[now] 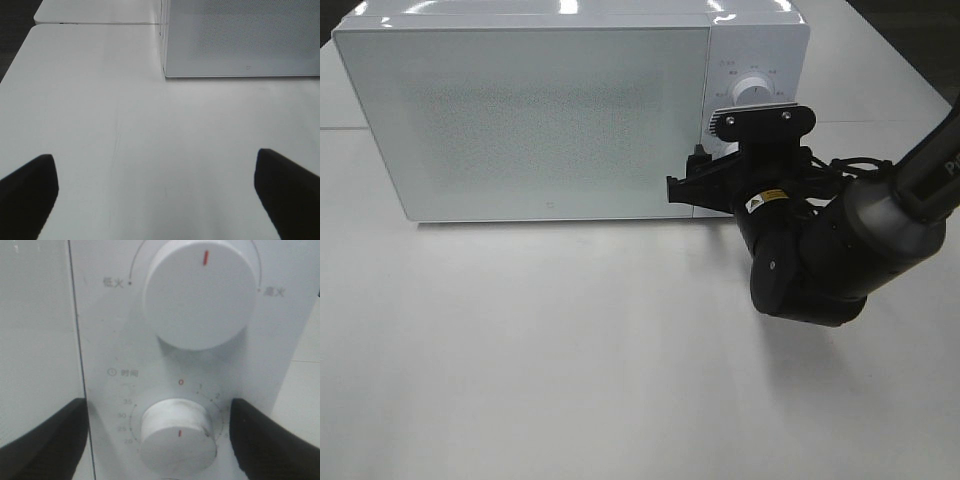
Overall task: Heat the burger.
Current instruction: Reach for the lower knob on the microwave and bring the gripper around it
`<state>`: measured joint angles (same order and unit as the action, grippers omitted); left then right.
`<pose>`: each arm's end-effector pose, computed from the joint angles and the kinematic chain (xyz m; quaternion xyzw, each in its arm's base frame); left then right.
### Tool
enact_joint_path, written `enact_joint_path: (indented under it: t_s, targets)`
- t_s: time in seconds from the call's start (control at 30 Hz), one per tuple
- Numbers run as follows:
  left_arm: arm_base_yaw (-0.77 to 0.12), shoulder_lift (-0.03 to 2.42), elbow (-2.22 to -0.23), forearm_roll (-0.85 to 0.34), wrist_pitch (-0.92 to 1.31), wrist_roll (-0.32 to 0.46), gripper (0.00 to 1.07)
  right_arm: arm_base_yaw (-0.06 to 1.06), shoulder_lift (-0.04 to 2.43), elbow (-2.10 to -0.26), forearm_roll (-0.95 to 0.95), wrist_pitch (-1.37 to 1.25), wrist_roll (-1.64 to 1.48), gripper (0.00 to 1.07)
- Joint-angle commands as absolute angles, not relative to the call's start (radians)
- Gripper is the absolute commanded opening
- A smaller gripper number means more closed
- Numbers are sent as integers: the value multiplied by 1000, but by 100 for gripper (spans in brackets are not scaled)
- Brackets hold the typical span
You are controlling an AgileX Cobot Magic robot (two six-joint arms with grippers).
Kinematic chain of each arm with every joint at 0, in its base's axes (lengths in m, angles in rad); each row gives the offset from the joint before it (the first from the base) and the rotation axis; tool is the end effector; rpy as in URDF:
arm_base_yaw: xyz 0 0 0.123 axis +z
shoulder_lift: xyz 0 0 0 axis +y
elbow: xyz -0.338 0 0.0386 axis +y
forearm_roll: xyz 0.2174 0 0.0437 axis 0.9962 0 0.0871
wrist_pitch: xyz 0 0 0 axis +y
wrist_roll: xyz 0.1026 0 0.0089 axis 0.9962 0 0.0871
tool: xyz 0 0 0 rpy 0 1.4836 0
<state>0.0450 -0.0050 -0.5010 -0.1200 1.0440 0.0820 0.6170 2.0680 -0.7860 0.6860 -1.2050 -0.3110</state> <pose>-0.0763 -0.0141 0.2591 0.0176 0.8456 -0.0262 0.5330 0.3466 0.1712 0.1987 -0.0212 0.7302 -0.0319 0.6821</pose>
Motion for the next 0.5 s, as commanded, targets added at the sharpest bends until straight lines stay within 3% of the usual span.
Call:
enact_joint_path:
  t_s: [0.03,0.17,0.23,0.33,0.37,0.43,0.5]
  targets:
    - [45,-28,-498,-128,1035,77,101,611,2065,-808,676,-1219,-310,72]
    - [45,-28,-498,-128,1035,77,101,611,2065,-812,679,-1202,-310,64]
    - [45,-28,-498,-128,1035,77,101,611,2065,-812,679,-1186,-310,46]
    - [45,-28,-498,-128,1035,77,101,611,2065,-812,679,-1182,-310,40]
    - [45,-28,-498,-128,1035,77,101,611,2065,-812,679,-1181,-311,28]
    - [45,-28,-498,-128,1035,77,101,611,2065,-812,679,-1181,-311,22]
    - [45,-28,-498,-128,1035,77,101,611,2065,-812,675,-1182,-315,6]
